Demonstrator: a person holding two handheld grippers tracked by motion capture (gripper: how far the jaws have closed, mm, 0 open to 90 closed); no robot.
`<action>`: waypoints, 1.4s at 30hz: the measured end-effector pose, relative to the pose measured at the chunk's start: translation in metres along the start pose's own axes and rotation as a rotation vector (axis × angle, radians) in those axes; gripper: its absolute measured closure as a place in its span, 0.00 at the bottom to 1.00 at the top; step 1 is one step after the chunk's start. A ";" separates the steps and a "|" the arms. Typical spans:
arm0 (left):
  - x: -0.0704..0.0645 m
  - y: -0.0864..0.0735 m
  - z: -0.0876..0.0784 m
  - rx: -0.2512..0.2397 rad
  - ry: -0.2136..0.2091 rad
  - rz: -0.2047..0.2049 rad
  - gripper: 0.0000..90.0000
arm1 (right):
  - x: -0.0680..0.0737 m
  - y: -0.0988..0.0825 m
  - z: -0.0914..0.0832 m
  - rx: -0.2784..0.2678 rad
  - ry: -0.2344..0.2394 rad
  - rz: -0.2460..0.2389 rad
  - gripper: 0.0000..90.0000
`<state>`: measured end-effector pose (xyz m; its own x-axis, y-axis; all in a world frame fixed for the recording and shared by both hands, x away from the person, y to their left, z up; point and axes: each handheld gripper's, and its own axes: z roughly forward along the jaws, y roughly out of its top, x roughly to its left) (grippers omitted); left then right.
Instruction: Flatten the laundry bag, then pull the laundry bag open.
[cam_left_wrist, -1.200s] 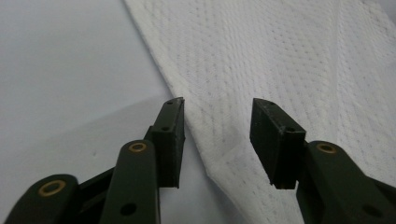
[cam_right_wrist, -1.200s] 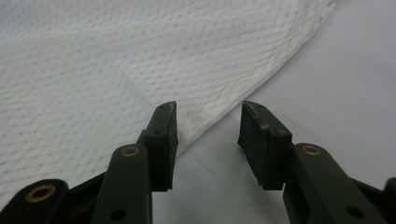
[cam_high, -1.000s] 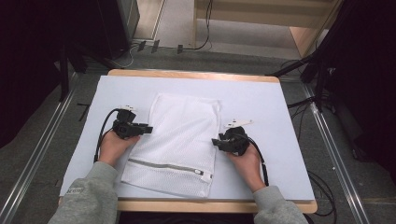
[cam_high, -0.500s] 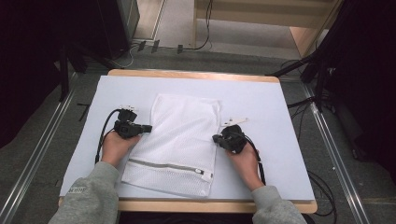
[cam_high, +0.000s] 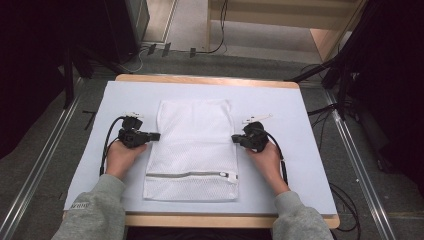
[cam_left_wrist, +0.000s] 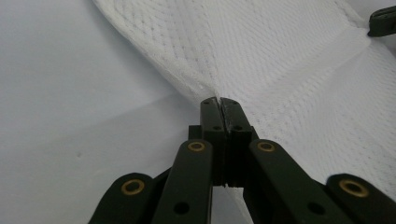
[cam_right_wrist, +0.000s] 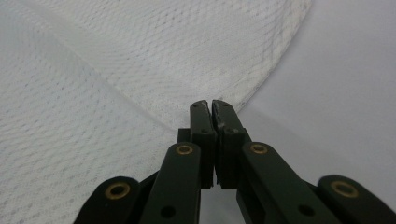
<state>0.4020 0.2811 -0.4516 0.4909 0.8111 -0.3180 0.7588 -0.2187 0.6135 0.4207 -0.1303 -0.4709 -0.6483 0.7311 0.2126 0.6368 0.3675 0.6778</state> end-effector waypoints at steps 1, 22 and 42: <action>0.001 0.000 0.001 -0.001 0.009 0.008 1.00 | -0.002 0.001 0.001 0.000 0.000 -0.001 1.00; -0.005 0.009 -0.004 -0.012 -0.005 0.047 0.68 | 0.000 0.006 -0.003 -0.059 -0.032 0.017 0.86; -0.052 0.003 -0.023 0.005 -0.094 0.144 0.49 | 0.033 -0.014 -0.037 -0.055 0.050 -0.010 1.00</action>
<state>0.3691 0.2511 -0.4165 0.6326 0.7170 -0.2928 0.6796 -0.3325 0.6539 0.3748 -0.1326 -0.4470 -0.6757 0.6972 0.2394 0.6070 0.3419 0.7174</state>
